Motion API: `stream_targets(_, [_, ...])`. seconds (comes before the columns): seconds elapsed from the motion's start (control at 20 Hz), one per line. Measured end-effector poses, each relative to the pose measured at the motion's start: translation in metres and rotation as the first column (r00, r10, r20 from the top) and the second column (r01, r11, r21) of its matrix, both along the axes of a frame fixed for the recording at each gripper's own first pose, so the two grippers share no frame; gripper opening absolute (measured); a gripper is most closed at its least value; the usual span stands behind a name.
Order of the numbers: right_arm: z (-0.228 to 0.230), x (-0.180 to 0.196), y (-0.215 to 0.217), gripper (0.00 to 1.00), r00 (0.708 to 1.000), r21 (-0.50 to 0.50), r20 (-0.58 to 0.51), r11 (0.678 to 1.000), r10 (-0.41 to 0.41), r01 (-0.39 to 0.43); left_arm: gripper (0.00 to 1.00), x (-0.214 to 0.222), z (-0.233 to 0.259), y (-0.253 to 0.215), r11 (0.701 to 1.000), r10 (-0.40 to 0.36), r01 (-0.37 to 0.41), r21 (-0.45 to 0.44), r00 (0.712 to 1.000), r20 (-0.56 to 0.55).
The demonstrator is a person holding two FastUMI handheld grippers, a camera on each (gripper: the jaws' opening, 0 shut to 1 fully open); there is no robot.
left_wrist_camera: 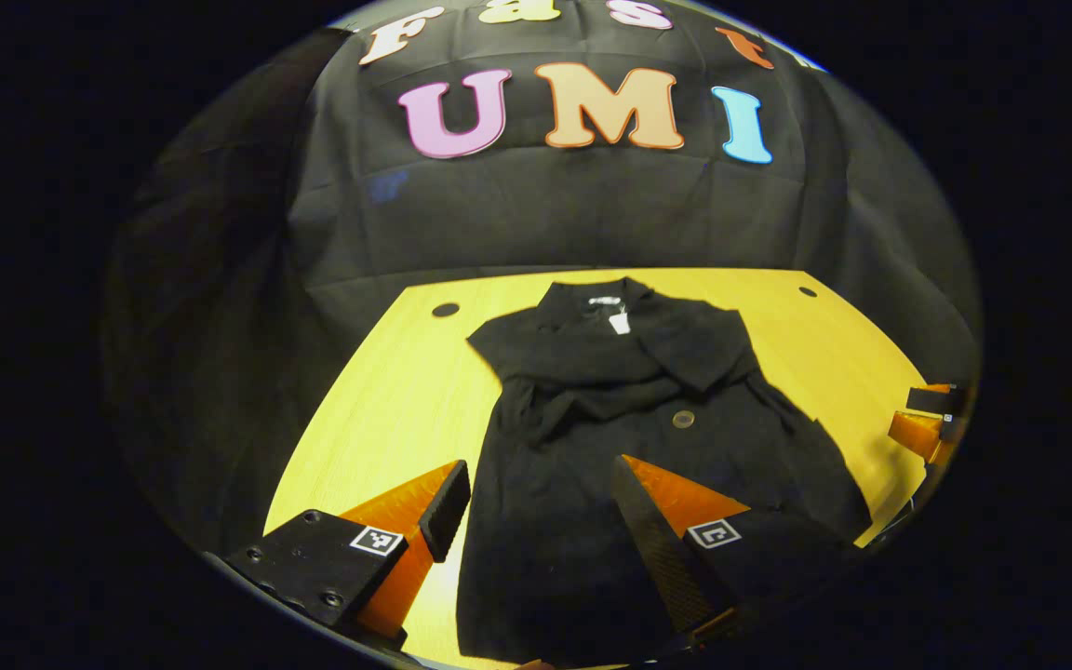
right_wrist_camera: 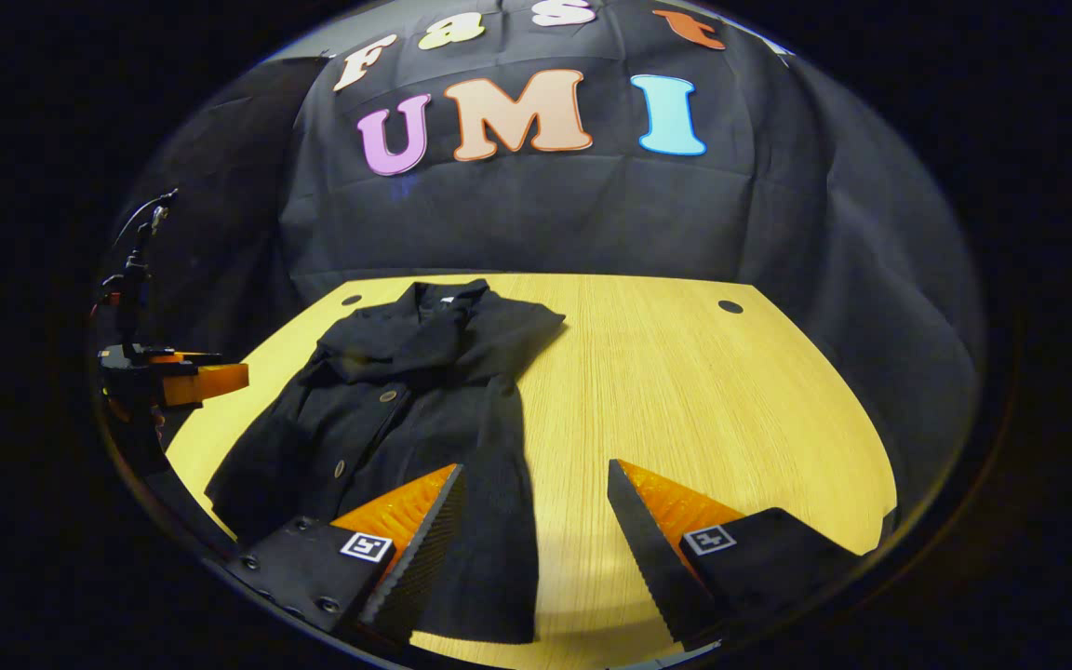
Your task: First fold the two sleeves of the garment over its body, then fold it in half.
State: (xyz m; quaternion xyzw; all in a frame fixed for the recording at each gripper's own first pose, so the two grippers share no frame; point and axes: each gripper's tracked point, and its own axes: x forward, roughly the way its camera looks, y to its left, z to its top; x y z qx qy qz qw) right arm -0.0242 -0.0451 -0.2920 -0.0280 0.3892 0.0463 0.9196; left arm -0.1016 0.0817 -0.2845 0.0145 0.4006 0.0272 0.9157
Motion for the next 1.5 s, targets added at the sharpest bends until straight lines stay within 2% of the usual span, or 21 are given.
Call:
stream_targets(0.45, [-0.047, -0.067, 0.015, 0.97, 0.991, -0.037, -0.134, 0.999, -0.019, 0.014, 0.95, -0.096, -0.052, 0.023, 1.000, 0.004, -0.006, -0.014, 0.985, -0.171])
stream_targets(0.7, [-0.073, -0.089, 0.027, 0.96, 0.978, -0.035, -0.204, 0.999, -0.037, 0.031, 0.95, -0.124, -0.074, 0.022, 0.999, -0.002, -0.007, -0.041, 0.974, -0.226])
stream_targets(0.85, [-0.089, -0.100, 0.034, 0.96, 0.964, -0.048, -0.264, 0.999, -0.027, 0.015, 0.94, -0.124, -0.074, 0.017, 0.996, 0.000, -0.018, -0.083, 0.978, -0.207])
stream_targets(1.0, [-0.090, -0.103, 0.034, 0.99, 0.965, -0.054, -0.258, 0.998, -0.038, 0.024, 0.93, -0.124, -0.073, 0.013, 0.995, -0.070, 0.056, -0.087, 0.983, -0.167])
stream_targets(1.1, [-0.089, -0.099, 0.033, 0.99, 0.969, -0.052, -0.244, 0.998, -0.048, 0.036, 0.88, -0.124, -0.071, 0.015, 0.993, -0.089, 0.077, -0.091, 0.986, -0.138])
stream_targets(1.2, [-0.089, -0.102, 0.037, 0.97, 0.971, -0.046, -0.234, 0.998, -0.045, 0.035, 0.87, -0.121, -0.073, 0.012, 0.991, -0.105, 0.094, -0.095, 0.987, -0.123])
stream_targets(1.25, [-0.089, -0.104, 0.040, 0.89, 0.974, -0.042, -0.220, 0.998, -0.043, 0.035, 0.84, -0.122, -0.073, 0.015, 0.991, -0.113, 0.102, -0.091, 0.986, -0.126])
stream_targets(1.3, [-0.090, -0.104, 0.043, 0.74, 0.978, -0.032, -0.206, 0.999, -0.037, 0.031, 0.81, -0.122, -0.073, 0.012, 0.988, -0.127, 0.113, -0.109, 0.983, -0.132])
stream_targets(1.35, [-0.090, -0.102, 0.048, 0.58, 0.980, -0.023, -0.197, 1.000, -0.020, 0.016, 0.70, -0.122, -0.075, 0.005, 0.987, -0.130, 0.113, -0.118, 0.981, -0.145])
stream_targets(1.45, [-0.092, -0.104, 0.053, 0.21, 0.985, -0.025, -0.172, 1.000, 0.013, -0.018, 0.49, -0.120, -0.076, -0.001, 0.986, -0.130, 0.109, -0.129, 0.977, -0.167])
stream_targets(1.5, [-0.092, -0.104, 0.052, 0.14, 0.986, -0.040, -0.162, 0.999, 0.027, -0.034, 0.39, -0.120, -0.075, -0.003, 0.985, -0.125, 0.101, -0.138, 0.976, -0.176])
